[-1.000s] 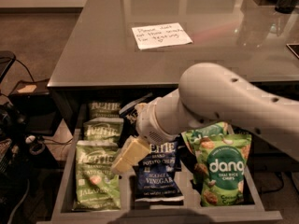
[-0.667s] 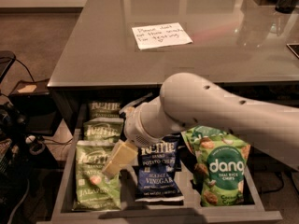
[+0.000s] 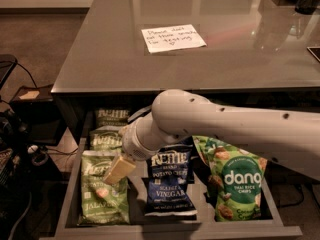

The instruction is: Pick green jalapeno chip bag from top drawer and place on counter

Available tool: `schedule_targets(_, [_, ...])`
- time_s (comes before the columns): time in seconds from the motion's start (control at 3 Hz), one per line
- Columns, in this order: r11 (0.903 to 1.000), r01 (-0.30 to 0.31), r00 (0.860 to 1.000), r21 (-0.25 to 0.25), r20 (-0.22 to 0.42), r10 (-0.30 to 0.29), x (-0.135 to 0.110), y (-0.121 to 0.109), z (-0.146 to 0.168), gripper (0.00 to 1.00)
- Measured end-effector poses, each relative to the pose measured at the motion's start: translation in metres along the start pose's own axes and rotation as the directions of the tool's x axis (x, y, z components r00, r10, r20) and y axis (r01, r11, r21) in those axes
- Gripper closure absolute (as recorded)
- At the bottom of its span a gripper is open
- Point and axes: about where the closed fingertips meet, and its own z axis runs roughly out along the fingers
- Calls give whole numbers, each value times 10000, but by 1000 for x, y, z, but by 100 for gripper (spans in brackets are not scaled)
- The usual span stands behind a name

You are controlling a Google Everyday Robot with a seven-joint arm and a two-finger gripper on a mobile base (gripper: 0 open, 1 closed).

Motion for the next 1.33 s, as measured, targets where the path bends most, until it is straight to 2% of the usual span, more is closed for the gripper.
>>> schedule_targets(0.33, [9996,-129,9998,-248,-183,124,11,-3,19,26])
schedule_targets(0.67, [9980,-339,9988,-525,-359,320,21,-1,34,27])
schedule_targets(1.0, [9959,-476,9978,-773,-488,439,28,4,44,43])
schedule_targets(1.33, [9958,-481,9978,-773,-486,445,28,4,44,65])
